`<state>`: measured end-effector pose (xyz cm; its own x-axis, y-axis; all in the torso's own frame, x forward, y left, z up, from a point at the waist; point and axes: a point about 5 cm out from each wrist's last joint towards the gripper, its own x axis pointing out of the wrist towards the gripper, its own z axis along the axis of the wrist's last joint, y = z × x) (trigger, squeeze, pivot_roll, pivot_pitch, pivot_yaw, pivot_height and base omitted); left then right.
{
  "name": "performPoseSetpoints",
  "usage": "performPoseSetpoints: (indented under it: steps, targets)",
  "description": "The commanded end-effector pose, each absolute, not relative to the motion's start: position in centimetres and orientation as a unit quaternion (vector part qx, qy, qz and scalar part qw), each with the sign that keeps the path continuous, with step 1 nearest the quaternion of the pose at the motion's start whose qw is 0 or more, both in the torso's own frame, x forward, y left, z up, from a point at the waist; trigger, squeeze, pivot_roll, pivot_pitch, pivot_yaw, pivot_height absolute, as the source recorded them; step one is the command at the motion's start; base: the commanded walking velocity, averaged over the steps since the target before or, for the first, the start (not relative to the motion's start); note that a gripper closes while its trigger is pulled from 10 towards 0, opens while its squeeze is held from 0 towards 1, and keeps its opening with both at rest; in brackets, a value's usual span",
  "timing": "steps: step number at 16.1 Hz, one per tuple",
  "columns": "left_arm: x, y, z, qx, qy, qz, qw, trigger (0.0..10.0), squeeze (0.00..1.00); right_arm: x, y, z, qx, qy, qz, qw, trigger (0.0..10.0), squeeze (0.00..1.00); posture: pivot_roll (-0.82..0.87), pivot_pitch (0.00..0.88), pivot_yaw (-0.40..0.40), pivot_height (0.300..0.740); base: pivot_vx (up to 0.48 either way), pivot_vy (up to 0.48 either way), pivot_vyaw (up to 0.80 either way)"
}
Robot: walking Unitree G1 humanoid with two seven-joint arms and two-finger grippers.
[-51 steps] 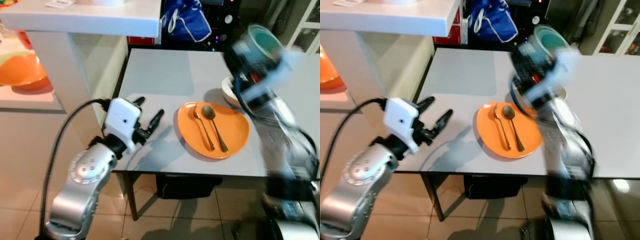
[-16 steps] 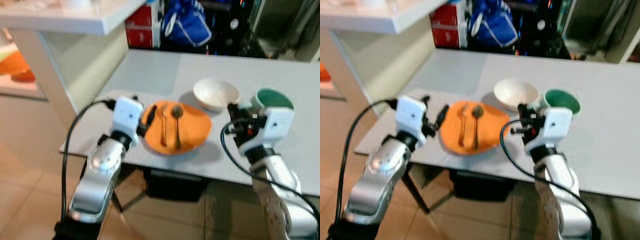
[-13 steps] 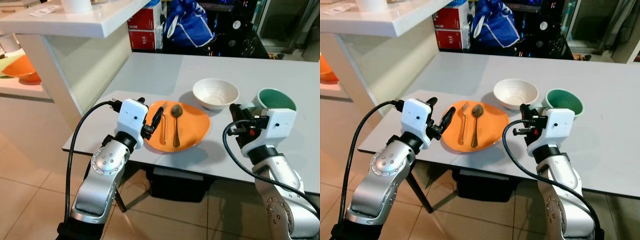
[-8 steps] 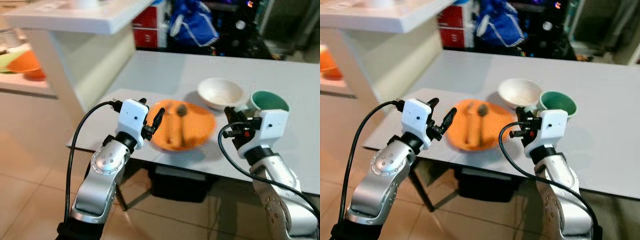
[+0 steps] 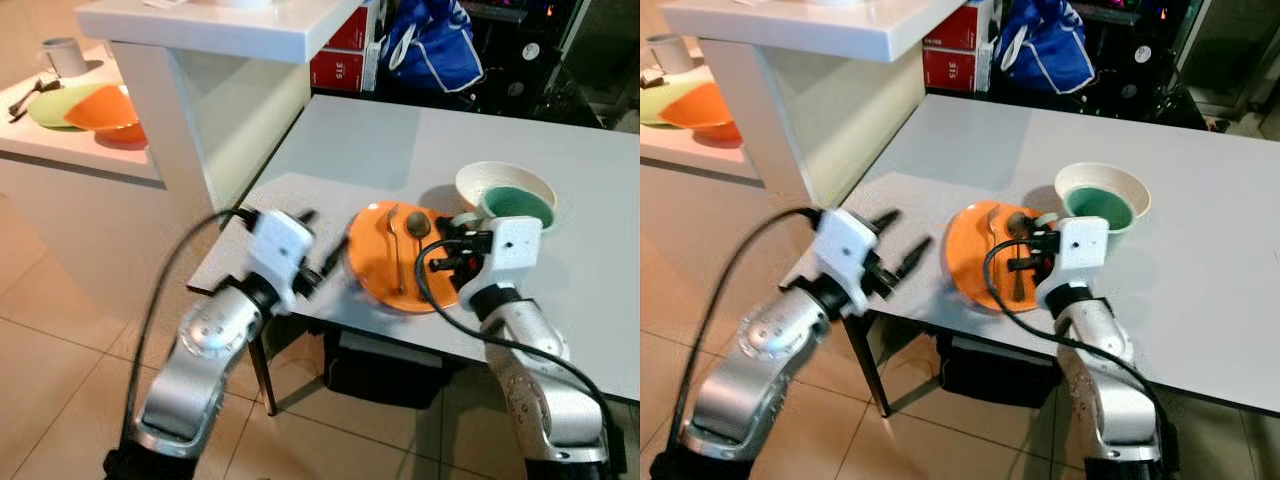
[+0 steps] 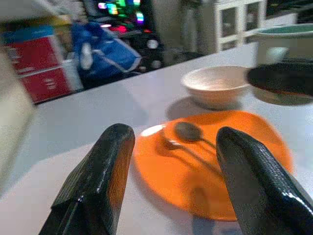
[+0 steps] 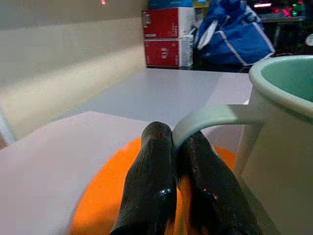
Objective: Setting the table
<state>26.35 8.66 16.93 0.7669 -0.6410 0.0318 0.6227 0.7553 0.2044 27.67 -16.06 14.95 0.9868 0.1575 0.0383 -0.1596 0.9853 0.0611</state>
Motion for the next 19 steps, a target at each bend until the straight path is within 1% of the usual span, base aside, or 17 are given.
performPoseSetpoints:
  steps: [1,4,7,9,13,19]
  targets:
    - [26.0,8.4,17.1,0.084,-0.049,-0.355,0.93,10.0,0.0,28.0,-16.7,15.5,0.025,-0.033,0.066,0.997,10.0,0.0,-0.05,0.0,0.021,0.74,0.0,0.0,0.0]
    - [25.7,8.2,17.1,0.069,-0.042,-0.374,0.924,10.0,0.0,29.2,-17.7,15.0,0.019,-0.037,0.059,0.997,10.0,0.0,-0.04,0.0,0.011,0.74,0.0,0.0,0.0]
    - [25.4,8.1,17.3,0.07,-0.038,-0.389,0.918,10.0,0.0,30.9,-18.8,14.2,0.022,-0.036,0.052,0.998,10.0,0.0,-0.03,0.0,0.007,0.74,0.0,0.0,0.0]
    - [25.1,8.2,17.3,0.071,-0.035,-0.393,0.916,10.0,0.0,31.8,-19.8,13.7,0.038,-0.035,0.041,0.998,10.0,0.0,-0.02,0.0,0.008,0.74,0.0,0.0,0.0]
    - [24.7,8.3,17.4,0.072,-0.026,-0.4,0.913,10.0,0.0,33.0,-21.3,12.3,0.073,-0.03,0.029,0.996,10.0,0.0,-0.01,0.0,0.016,0.74,0.0,0.0,0.0]
    - [24.2,8.4,17.4,0.074,-0.019,-0.402,0.913,10.0,0.0,33.7,-22.7,9.9,0.063,0.01,-0.004,0.998,10.0,0.0,0.02,0.0,0.016,0.74,0.0,0.0,0.0]
